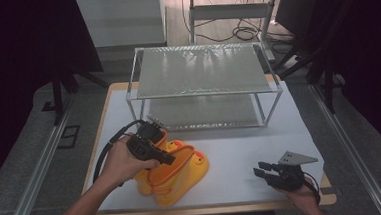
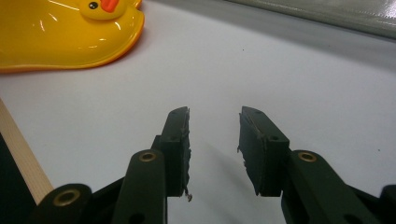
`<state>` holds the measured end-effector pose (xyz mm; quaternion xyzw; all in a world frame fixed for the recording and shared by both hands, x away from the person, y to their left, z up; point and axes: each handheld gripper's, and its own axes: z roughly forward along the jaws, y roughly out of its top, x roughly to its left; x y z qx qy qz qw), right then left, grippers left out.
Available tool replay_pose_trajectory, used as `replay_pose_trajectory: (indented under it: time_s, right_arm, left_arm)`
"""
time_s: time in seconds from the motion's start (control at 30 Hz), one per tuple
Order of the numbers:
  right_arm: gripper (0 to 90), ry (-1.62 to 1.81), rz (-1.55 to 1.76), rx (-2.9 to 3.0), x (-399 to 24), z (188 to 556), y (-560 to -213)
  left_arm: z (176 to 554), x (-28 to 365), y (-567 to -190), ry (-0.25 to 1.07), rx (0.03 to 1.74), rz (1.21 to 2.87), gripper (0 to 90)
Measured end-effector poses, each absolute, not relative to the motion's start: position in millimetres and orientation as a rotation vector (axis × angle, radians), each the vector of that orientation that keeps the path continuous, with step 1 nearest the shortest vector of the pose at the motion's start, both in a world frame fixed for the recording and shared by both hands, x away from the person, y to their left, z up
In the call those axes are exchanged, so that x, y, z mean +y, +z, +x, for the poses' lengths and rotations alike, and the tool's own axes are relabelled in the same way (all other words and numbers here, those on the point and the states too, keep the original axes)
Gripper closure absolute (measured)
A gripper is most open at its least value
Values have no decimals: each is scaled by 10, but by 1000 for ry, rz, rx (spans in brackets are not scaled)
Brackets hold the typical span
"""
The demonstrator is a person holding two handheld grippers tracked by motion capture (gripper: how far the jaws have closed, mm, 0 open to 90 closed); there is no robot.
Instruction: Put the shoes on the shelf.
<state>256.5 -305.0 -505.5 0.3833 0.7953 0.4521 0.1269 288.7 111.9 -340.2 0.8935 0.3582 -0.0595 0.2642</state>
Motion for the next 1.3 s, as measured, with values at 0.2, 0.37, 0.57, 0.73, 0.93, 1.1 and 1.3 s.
replay_pose_trajectory:
  time_s: [0.2,0.37,0.57,0.73,0.93,1.1,1.3]
  right_arm:
    - [619,1310,1114,2319,-3050,2562,-5049]
    - [617,1310,1115,2314,-3068,2563,-5048]
    - [609,1310,1124,2308,-3082,2562,-5043]
    - [593,1308,1131,2299,-3095,2568,-5048]
    - [590,1308,1136,2297,-3094,2569,-5050]
    - [589,1305,1136,2302,-3090,2571,-5055]
    - [587,1304,1143,2303,-3096,2573,-5063]
  left_arm:
    - [2904,1114,-3345,-146,957,2384,696]
    - [2912,1078,-3263,-153,940,2350,568]
    - [2930,1093,-3150,-145,914,2316,484]
    - [2934,1125,-3075,-131,901,2296,449]
    - [2932,1169,-3002,-124,894,2286,429]
    - [2943,1201,-2953,-115,892,2272,422]
    - [2967,1255,-2950,-97,902,2275,416]
